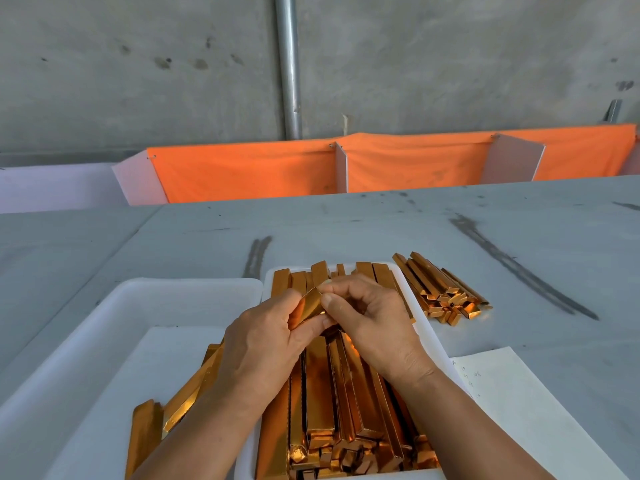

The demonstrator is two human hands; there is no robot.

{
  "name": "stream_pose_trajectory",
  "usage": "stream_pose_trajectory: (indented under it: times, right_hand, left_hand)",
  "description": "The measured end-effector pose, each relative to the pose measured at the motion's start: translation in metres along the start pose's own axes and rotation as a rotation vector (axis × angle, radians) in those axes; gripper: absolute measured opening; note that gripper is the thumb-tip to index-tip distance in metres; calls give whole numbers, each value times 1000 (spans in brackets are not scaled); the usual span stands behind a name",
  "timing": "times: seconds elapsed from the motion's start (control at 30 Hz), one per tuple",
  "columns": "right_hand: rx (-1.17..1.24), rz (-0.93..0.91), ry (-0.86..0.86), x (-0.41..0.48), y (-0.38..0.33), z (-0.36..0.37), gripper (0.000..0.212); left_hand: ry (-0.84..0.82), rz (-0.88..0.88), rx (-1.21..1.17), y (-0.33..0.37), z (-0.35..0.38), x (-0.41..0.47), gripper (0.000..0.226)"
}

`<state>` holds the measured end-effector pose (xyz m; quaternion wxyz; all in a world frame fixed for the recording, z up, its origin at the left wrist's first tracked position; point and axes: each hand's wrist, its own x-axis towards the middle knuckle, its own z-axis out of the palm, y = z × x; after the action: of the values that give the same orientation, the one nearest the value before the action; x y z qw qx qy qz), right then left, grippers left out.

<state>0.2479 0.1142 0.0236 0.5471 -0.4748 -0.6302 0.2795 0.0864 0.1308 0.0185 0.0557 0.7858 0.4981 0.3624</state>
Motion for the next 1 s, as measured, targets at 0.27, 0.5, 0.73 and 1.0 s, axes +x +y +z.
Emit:
stream_pose_trajectory:
  times: [0.27, 0.5, 0.73, 1.0]
  right_hand:
    - [94, 10, -3, -3, -2, 2, 31]
    - [172, 67, -83, -3, -7, 2, 29]
    - [296, 79, -38, -5, -15, -1, 27]
    - [280, 94, 17, -4, -14, 1, 18]
  left_hand:
    - [3, -22, -54, 0, 0, 1, 50]
    - [17, -33, -59, -4, 3, 1, 47]
    - [25, 57, -52, 5, -1, 0, 50]
    - [15, 57, 53, 8, -3, 1, 57]
